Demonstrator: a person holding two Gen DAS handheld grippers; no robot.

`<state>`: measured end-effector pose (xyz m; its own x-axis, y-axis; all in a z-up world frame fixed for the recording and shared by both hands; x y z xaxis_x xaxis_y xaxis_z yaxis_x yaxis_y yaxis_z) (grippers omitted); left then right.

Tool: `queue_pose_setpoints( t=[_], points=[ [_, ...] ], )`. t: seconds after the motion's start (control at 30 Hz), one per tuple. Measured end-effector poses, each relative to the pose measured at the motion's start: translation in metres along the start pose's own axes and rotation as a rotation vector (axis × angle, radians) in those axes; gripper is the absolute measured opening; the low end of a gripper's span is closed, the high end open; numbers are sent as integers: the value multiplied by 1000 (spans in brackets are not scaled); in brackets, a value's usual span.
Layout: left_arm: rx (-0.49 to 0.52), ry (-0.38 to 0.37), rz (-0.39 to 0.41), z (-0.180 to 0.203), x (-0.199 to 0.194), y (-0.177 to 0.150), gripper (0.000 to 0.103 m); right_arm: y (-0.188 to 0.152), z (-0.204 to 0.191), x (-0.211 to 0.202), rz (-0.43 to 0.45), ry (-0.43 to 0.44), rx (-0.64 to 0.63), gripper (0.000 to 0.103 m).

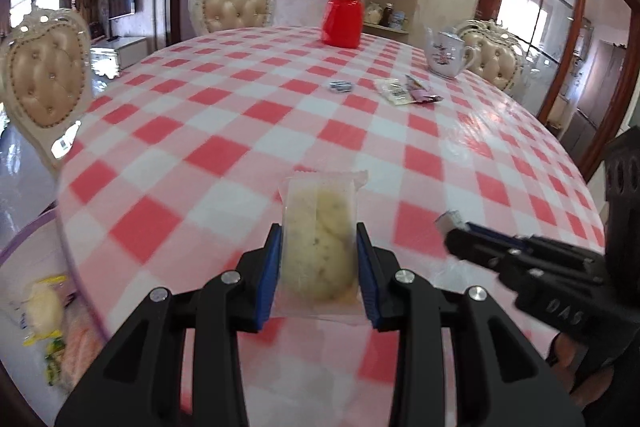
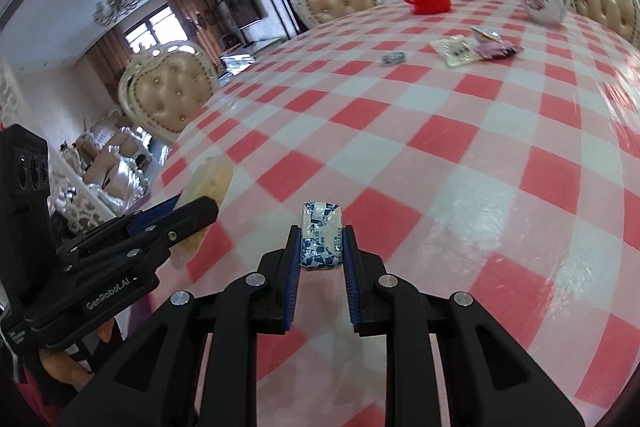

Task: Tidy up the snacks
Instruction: 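Carry the blue-and-white box and clear cake pack into the clear box while opening both tools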

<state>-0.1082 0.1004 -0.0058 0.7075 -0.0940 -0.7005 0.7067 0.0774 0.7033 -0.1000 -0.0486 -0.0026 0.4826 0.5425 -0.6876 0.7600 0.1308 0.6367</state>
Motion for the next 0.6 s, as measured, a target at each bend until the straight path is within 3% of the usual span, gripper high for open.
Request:
queue_pose_setpoints(
  t=[0.3, 0.6],
  points=[
    [-38, 70, 30, -59, -35, -13, 36, -15, -77, 10, -32, 69, -152, 21],
    [-88, 189, 64, -130, -62, -18, 36, -40, -168, 27, -80, 132, -347, 21]
  ],
)
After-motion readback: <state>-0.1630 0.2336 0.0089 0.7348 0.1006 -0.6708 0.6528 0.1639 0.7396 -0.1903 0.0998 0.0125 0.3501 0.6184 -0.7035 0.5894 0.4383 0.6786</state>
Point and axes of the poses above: each gripper's, at about its wrist camera, not at the fingertips, and x roughly the way its jaws point, z to its right, y to its top, the point moved 9 cm from there along x, roughly the way its jaws point, and after that the axes turned 4 degrees about -z, right-handed, at the moved point
